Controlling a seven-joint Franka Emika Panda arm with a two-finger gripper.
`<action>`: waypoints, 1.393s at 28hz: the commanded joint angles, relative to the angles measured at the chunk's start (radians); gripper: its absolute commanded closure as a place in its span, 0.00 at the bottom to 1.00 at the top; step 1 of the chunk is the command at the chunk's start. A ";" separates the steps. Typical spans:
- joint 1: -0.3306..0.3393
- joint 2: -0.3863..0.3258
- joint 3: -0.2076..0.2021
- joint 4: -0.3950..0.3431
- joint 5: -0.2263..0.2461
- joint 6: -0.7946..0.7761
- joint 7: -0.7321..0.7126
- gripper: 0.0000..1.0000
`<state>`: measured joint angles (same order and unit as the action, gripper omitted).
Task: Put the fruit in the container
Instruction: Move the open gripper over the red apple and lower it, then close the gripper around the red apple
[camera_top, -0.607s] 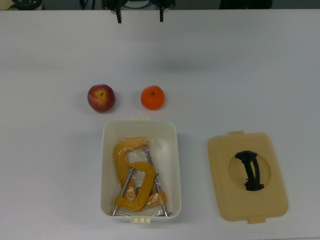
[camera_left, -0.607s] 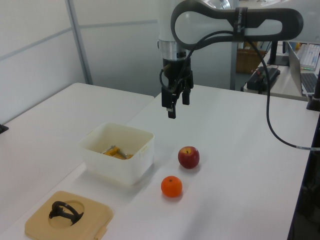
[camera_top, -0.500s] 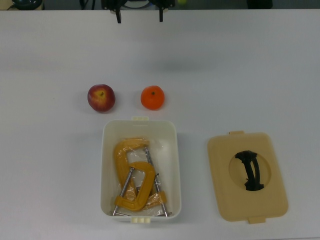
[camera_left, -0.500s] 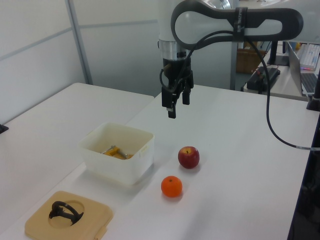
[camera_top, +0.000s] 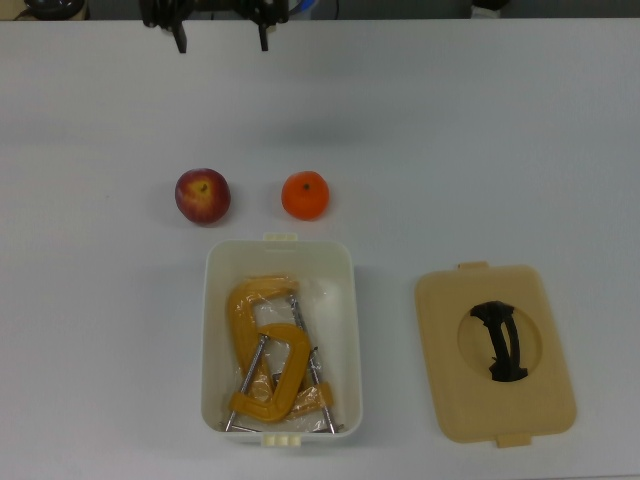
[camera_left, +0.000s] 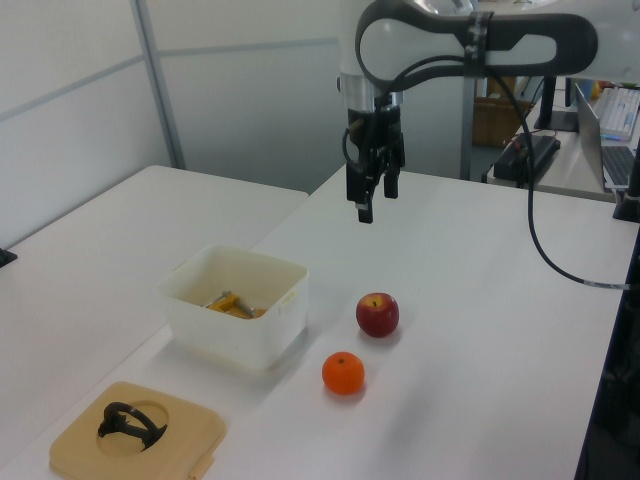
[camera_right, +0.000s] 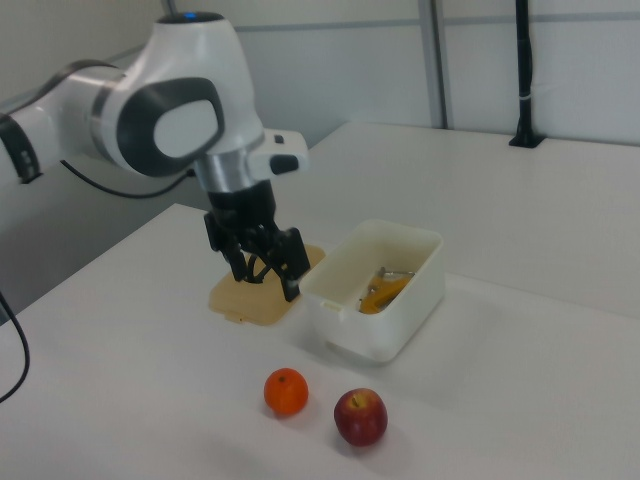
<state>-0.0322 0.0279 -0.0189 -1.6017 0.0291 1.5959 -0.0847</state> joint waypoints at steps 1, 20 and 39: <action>-0.022 0.018 -0.006 -0.092 -0.034 0.099 -0.182 0.00; -0.038 0.233 -0.004 -0.221 -0.113 0.366 -0.196 0.00; -0.049 0.310 -0.004 -0.213 -0.149 0.446 -0.138 0.63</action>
<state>-0.0790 0.3597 -0.0218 -1.8130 -0.1019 2.0370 -0.2357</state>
